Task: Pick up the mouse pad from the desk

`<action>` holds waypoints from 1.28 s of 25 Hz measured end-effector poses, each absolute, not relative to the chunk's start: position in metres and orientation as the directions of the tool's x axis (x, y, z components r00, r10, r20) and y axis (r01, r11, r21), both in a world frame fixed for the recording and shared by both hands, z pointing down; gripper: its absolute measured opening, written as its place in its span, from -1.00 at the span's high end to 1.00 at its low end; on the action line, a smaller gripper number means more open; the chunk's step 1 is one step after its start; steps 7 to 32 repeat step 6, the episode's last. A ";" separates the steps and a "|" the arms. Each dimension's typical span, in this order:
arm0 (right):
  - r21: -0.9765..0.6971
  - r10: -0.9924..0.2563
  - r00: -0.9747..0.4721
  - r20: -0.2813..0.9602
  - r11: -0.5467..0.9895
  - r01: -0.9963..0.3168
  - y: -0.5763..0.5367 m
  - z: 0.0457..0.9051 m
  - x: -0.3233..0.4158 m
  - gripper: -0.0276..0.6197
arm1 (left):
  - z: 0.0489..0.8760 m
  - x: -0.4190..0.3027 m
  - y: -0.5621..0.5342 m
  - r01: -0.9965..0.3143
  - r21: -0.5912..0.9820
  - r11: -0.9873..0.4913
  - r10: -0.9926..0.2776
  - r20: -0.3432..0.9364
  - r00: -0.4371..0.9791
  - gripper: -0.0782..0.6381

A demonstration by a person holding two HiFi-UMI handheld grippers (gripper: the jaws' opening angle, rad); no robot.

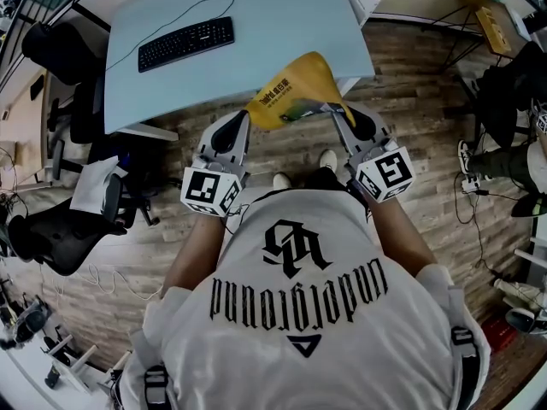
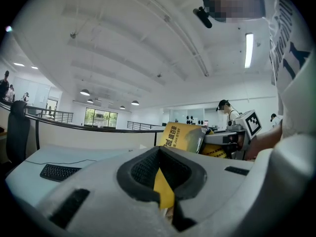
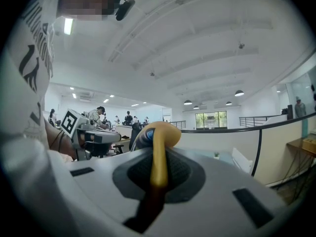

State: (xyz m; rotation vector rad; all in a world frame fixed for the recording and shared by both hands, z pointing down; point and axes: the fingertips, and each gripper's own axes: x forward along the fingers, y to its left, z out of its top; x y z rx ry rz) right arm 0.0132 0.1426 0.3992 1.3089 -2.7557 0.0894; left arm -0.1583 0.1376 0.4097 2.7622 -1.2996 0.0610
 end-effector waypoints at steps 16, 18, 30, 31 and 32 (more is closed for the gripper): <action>-0.039 -0.780 -0.619 0.097 0.618 -0.785 0.141 0.399 0.011 0.84 | 0.410 -0.160 0.138 -0.766 0.066 -0.639 -0.763 0.071 0.643 0.76; -0.039 -0.780 -0.619 0.097 0.618 -0.785 0.141 0.399 0.011 0.84 | 0.410 -0.160 0.138 -0.766 0.066 -0.639 -0.763 0.071 0.643 0.76; -0.039 -0.780 -0.619 0.097 0.618 -0.785 0.141 0.399 0.011 0.84 | 0.410 -0.160 0.138 -0.766 0.066 -0.639 -0.763 0.071 0.643 0.76; -0.039 -0.780 -0.619 0.097 0.618 -0.785 0.141 0.399 0.011 0.84 | 0.410 -0.160 0.138 -0.766 0.066 -0.639 -0.763 0.071 0.643 0.76; -0.039 -0.780 -0.619 0.097 0.618 -0.785 0.141 0.399 0.011 0.84 | 0.410 -0.160 0.138 -0.766 0.066 -0.639 -0.763 0.071 0.643 0.76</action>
